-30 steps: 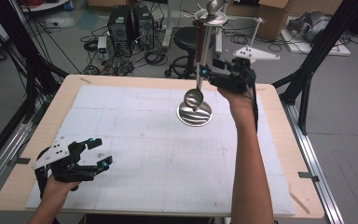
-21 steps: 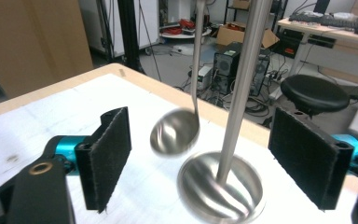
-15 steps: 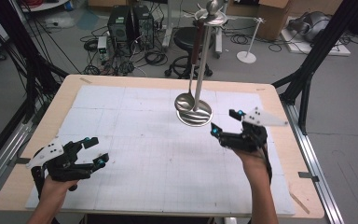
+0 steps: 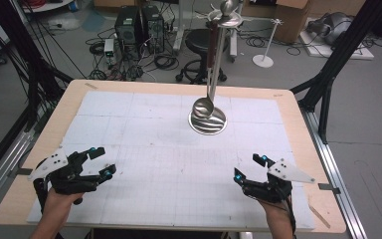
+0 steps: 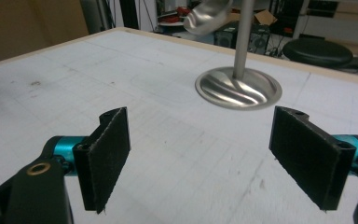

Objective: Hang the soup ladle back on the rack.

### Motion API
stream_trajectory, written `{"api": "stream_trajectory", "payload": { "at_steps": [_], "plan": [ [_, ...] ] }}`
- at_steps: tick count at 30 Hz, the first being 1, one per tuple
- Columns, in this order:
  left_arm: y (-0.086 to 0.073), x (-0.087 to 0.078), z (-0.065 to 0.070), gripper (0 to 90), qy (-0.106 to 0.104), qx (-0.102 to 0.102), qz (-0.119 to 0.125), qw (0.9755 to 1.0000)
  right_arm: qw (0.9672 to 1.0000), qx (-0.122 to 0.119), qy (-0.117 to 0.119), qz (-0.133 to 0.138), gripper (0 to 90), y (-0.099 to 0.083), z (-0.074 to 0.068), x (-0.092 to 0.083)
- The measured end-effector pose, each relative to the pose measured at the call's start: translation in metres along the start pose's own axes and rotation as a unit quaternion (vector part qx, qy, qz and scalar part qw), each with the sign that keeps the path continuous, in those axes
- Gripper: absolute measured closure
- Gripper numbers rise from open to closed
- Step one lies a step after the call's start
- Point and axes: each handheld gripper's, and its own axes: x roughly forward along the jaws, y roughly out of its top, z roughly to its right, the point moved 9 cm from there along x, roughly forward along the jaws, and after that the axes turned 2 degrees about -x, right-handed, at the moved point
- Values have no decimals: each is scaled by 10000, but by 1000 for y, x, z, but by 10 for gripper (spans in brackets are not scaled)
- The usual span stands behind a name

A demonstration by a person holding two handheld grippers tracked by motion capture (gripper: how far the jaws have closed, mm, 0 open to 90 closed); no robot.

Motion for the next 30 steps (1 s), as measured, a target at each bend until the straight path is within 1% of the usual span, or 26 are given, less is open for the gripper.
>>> {"api": "stream_trajectory", "payload": {
  "at_steps": [1, 2, 5, 7, 8, 9, 10, 16, 18, 19, 25, 26, 28, 30],
  "plan": [
    [0, 0, 0, 225, -4, -22, -7, 10000, 10000, 64, -5, -24, 193, -4, 1, -1],
    [-1, 0, 0, 225, 5, -11, -9, 10000, 10000, 73, -8, -38, 193, -5, 2, -2],
    [-2, 0, 1, 225, 9, -3, -2, 10000, 9999, 123, -13, 38, 193, -5, 1, -4],
    [-3, 1, 4, 225, -20, -20, -12, 10000, 9999, 125, -58, -10, 192, -9, 0, -5],
    [-3, 2, 5, 225, -44, 7, -25, 10000, 9999, 84, -58, -28, 193, -11, 0, -5],
    [-4, 2, 6, 225, -57, 25, -56, 10000, 9999, 111, -42, -83, 193, -13, -1, -5],
    [-5, 3, 7, 225, -73, 33, -73, 9999, 9999, 123, -46, -78, 193, -14, -1, -5],
    [-5, 4, 8, 225, -69, 15, -63, 10000, 9999, 151, -42, -37, 192, -14, -1, -8],
    [-5, 5, 9, 225, -74, 39, -77, 9999, 9998, 204, -32, -49, 192, -15, -1, -9],
    [-5, 5, 9, 225, -78, 11, -63, 9999, 9998, 212, -33, -45, 192, -16, -1, -9],
    [-5, 5, 9, 224, -86, 33, -78, 9999, 9997, 226, -45, 1, 190, -15, 1, -11],
    [-5, 5, 9, 224, -82, 30, -79, 9999, 9998, 192, -54, 19, 189, -14, 2, -11],
    [-6, 5, 9, 221, -90, 48, -111, 9999, 9996, 272, -58, 3, 187, -15, 2, -12],
    [-6, 6, 8, 220, -81, 27, -106, 9999, 9995, 297, -61, 35, 186, -15, 3, -13]
  ]
}}
